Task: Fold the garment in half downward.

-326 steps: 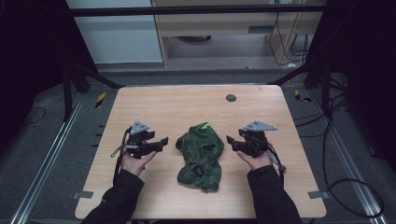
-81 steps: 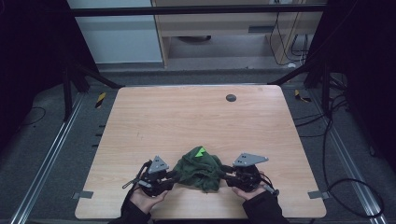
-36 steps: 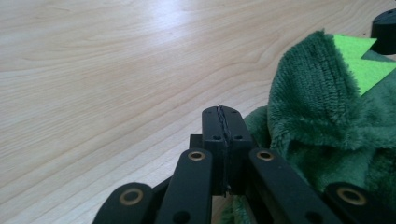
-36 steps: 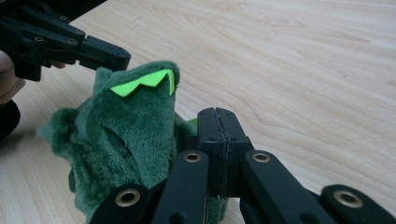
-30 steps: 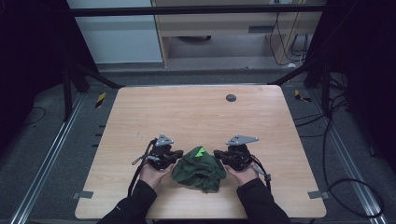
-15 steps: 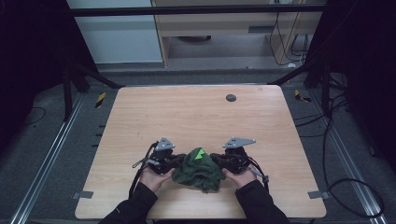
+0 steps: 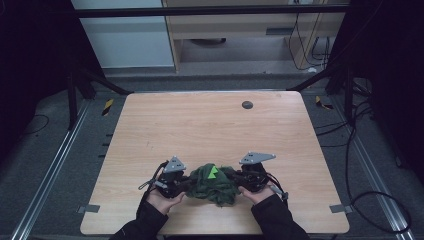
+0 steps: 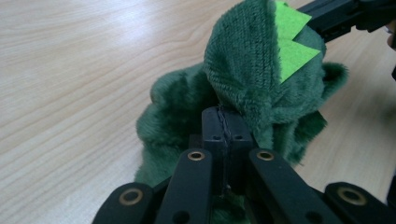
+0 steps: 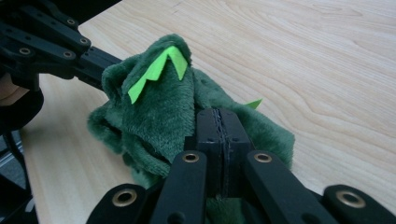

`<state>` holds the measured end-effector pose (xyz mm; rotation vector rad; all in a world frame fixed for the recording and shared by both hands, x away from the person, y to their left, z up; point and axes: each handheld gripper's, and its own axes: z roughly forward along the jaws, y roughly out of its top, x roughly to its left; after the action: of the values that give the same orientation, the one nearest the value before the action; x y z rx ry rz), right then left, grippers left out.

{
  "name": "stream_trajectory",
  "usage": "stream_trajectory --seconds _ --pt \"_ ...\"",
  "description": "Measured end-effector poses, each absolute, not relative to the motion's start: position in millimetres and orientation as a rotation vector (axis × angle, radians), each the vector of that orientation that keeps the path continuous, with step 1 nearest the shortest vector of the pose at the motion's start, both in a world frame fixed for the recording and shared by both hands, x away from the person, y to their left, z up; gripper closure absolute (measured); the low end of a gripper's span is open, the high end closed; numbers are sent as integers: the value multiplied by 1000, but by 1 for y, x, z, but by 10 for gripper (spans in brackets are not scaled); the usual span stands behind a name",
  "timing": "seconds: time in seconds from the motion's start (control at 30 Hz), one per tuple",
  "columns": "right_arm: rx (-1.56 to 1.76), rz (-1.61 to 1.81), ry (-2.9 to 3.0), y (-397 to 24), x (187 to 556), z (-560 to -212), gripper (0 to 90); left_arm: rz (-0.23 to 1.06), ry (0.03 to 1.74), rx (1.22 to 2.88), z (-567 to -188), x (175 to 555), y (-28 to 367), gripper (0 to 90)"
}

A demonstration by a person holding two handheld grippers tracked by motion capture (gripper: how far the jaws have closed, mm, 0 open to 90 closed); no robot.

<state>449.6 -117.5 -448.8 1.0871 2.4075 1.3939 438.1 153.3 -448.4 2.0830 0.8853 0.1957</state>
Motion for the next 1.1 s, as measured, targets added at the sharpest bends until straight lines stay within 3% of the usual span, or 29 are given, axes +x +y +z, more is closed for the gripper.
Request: stream_trajectory --seconds 1.1 --pt "1083 1394 2473 -125 416 -457 874 164 857 2137 -455 407 160 898"
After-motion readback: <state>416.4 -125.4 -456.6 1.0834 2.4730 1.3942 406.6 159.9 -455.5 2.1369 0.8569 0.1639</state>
